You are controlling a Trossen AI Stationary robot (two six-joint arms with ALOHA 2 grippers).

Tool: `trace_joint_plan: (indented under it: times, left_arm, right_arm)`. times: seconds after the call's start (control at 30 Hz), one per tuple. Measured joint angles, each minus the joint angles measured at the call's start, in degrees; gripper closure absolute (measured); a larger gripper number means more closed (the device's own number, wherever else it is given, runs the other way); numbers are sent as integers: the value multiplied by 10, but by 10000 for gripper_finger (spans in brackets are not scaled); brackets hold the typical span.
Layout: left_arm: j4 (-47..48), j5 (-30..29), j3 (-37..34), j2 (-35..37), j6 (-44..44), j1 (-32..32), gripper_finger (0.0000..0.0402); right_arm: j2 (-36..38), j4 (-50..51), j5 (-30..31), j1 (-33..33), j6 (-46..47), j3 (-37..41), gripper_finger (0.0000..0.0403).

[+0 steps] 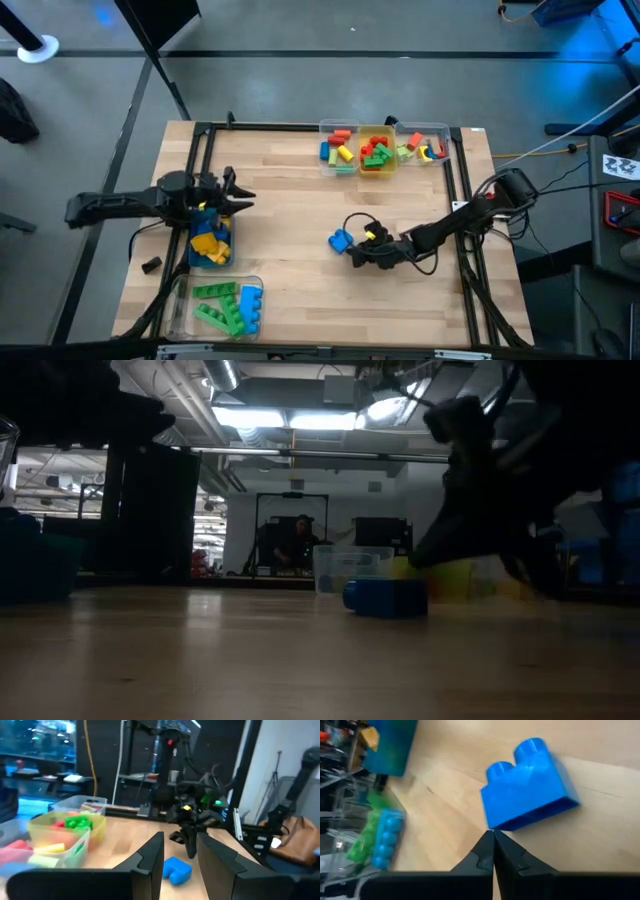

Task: Sort blocks by size
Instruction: Put the blue 2 stud game piece into the blue bin

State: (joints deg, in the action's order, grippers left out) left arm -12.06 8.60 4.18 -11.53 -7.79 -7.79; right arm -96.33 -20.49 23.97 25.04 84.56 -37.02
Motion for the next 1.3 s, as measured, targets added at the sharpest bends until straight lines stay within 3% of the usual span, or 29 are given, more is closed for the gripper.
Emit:
trace_joint_plan:
  times: [0.2,0.33,0.7,1.1,1.3]
  left_arm:
    - [-81,-26,44,-155,39,44,302]
    - [-84,-32,108,-278,74,67,302]
    - [-85,-23,303,-588,132,110,302]
    - [-13,-22,457,-830,145,110,301]
    - [-12,-42,503,-900,186,108,301]
  right_arm:
    - [46,113,16,0,-1,-1,395]
    - [49,170,24,-1,-1,-1,391]
    - [50,178,16,0,-28,-1,390]
    - [50,177,16,0,-66,-2,389]
    - [50,176,18,0,-70,-2,389]
